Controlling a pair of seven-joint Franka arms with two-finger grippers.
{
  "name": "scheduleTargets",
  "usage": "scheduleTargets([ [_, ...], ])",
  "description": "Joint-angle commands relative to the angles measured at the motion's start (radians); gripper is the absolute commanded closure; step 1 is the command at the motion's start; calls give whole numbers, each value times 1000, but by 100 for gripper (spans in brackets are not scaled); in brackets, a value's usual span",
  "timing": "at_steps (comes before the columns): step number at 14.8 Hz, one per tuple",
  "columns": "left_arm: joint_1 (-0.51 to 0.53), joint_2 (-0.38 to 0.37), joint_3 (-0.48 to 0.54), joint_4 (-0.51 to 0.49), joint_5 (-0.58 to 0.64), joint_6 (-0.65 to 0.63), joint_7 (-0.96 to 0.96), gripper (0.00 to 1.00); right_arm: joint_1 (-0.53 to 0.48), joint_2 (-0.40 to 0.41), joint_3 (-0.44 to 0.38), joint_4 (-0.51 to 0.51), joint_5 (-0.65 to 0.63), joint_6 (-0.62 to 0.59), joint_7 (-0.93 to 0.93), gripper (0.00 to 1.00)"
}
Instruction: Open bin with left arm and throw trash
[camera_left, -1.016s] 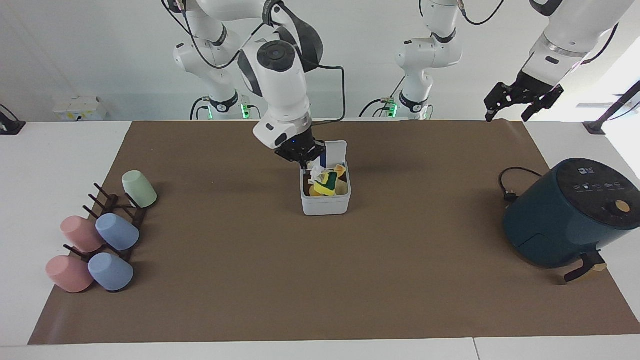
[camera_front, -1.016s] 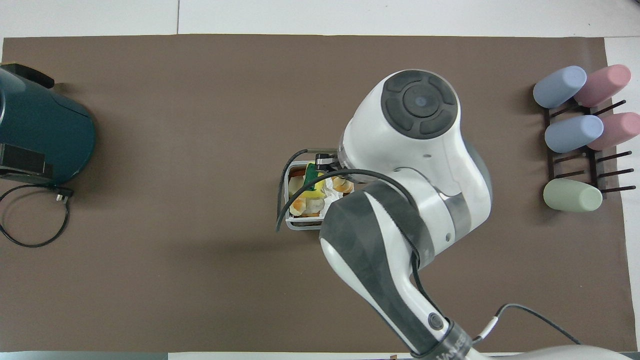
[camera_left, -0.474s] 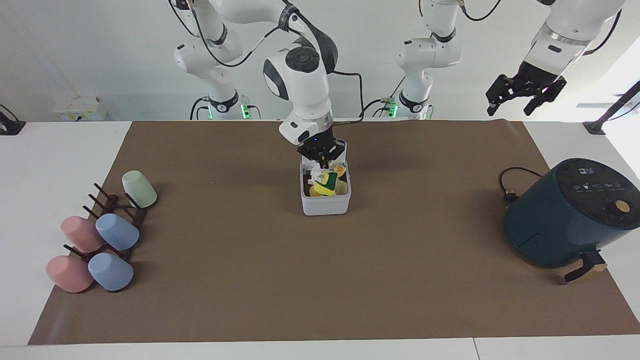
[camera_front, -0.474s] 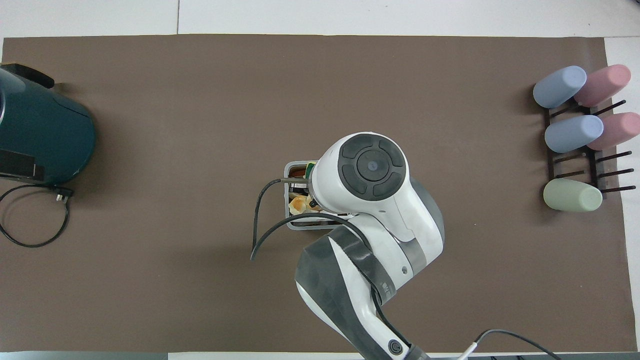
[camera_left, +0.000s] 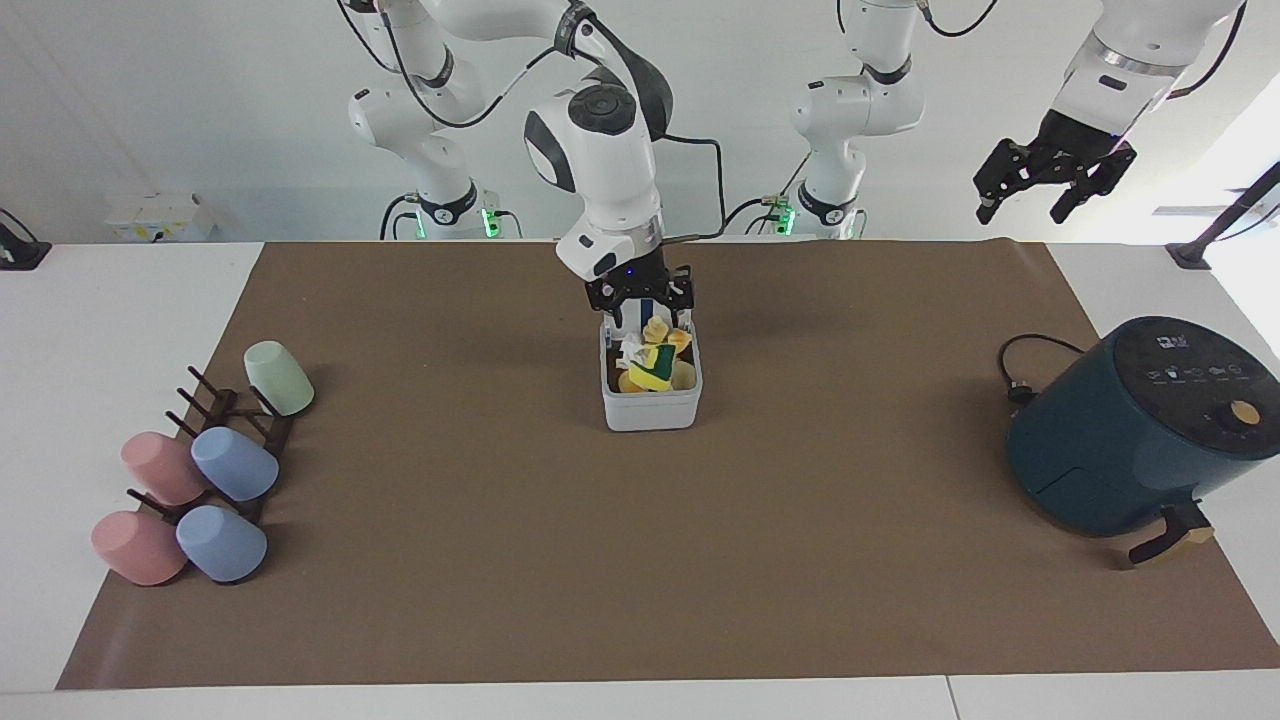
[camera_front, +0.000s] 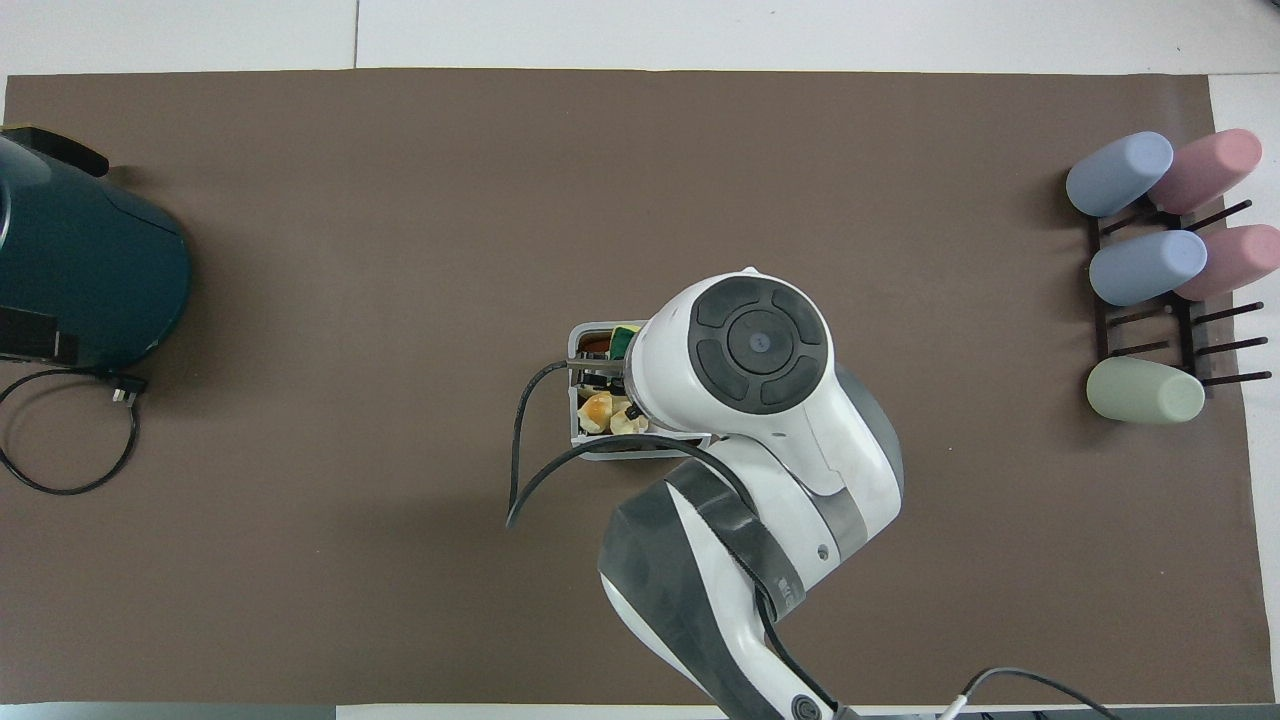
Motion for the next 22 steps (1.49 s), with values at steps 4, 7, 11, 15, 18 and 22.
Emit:
scheduleTargets([
  [4, 4, -34, -4, -25, 2, -9, 3, 0, -208, -101, -3, 65, -34, -276, -236, 0],
  [7, -16, -54, -21, -36, 2, -26, 1, 0, -400, -189, -3, 65, -39, -431, -461, 0],
  [11, -3, -51, -15, -75, -1, 53, 15, 0, -546, -217, -17, 69, -59, -542, -657, 0],
  [15, 10, 19, -12, -117, -1, 155, 26, 0, -559, -211, -29, 63, -145, -479, -718, 0],
  [18, 11, 76, -13, -96, -1, 190, 24, 0, -562, -191, -43, 88, -142, -485, -767, 0],
  [22, 1, 102, -13, -94, -1, 207, 23, 0, -557, -184, -61, 94, -139, -478, -767, 0],
])
